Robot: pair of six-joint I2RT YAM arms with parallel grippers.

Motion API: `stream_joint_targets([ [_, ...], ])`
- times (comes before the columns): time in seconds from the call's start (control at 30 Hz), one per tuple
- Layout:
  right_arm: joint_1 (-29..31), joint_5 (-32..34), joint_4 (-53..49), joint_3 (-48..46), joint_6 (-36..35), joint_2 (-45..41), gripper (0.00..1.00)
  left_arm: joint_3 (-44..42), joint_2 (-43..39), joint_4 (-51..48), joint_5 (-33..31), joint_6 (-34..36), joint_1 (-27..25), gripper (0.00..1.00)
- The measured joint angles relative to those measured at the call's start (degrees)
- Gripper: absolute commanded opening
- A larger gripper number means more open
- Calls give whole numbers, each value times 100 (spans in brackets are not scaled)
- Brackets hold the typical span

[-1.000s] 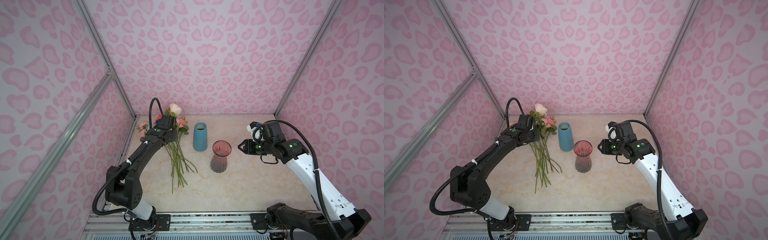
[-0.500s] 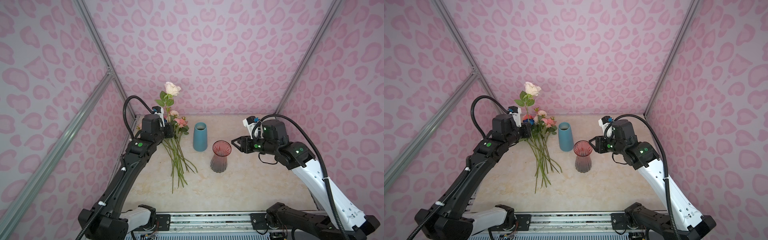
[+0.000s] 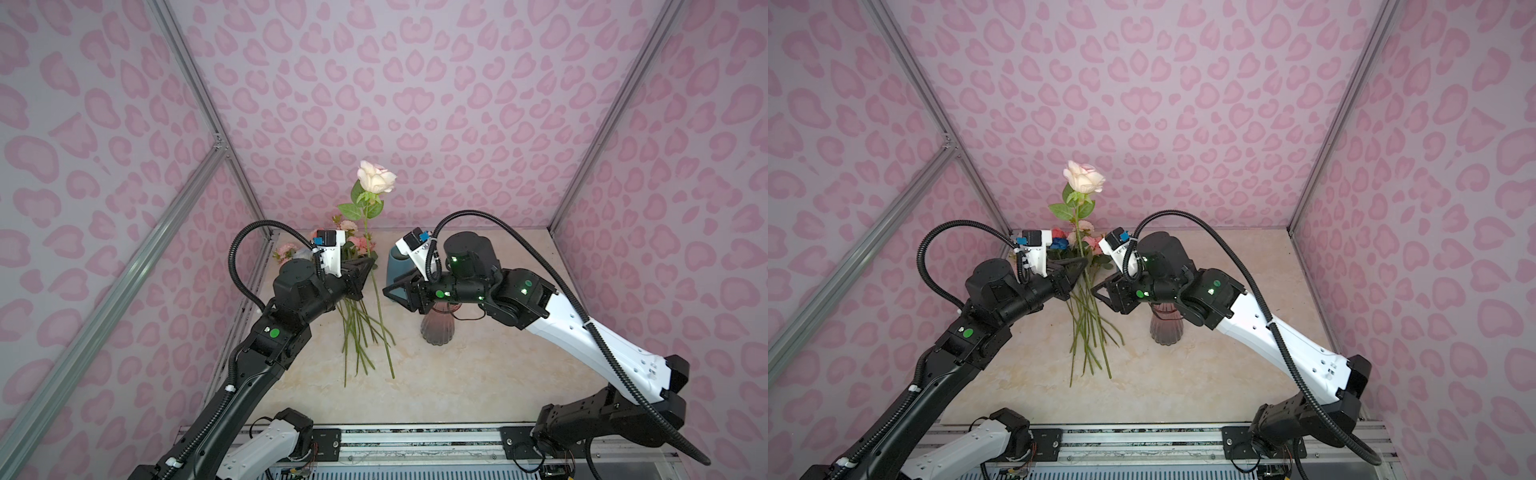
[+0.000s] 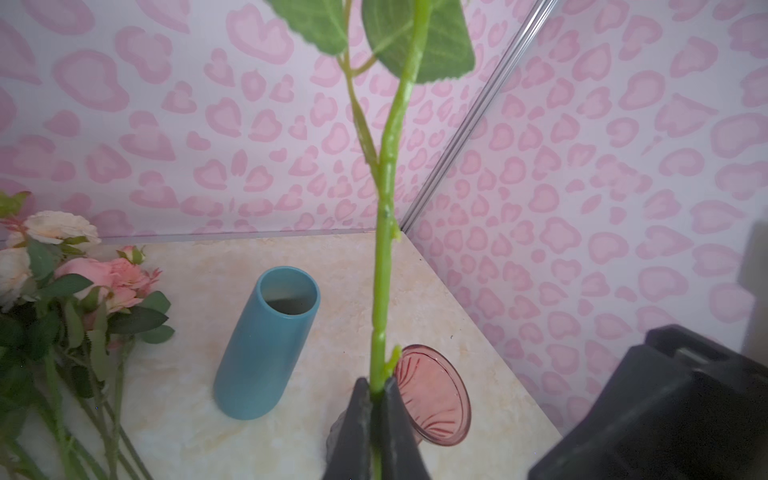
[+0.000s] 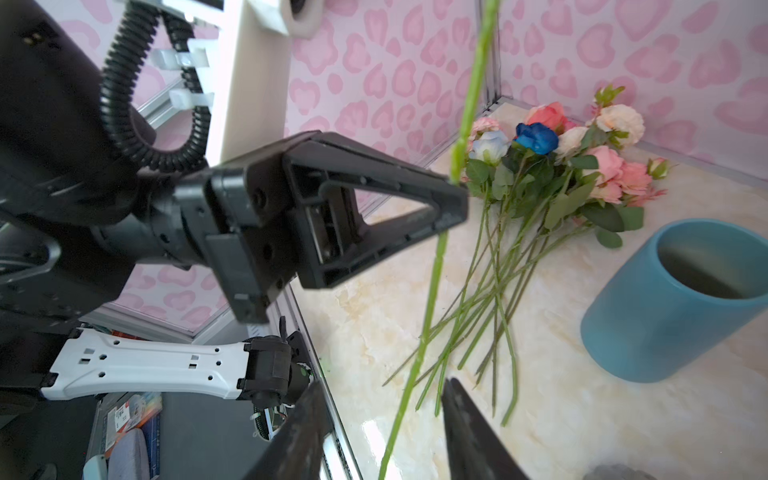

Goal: Arrange the flowers into the vase
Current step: 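Bring the white rose to the right gripper and grasp its stem, then carry the white rose over the pink vase while the left gripper withdraws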

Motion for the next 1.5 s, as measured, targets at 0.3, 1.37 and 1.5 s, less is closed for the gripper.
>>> stream_joint_targets([
  [0.3, 114, 214, 28, 57, 122, 365, 23, -258, -356, 208, -74, -42, -321, 3],
  [1.37, -109, 857, 439, -437, 114, -142, 0, -1001, -1545, 295, -933, -101, -350, 84],
  [1.5, -525, 1351, 798, -675, 63, -651, 0, -1672, -2319, 229, -1784, -286, -352, 92],
])
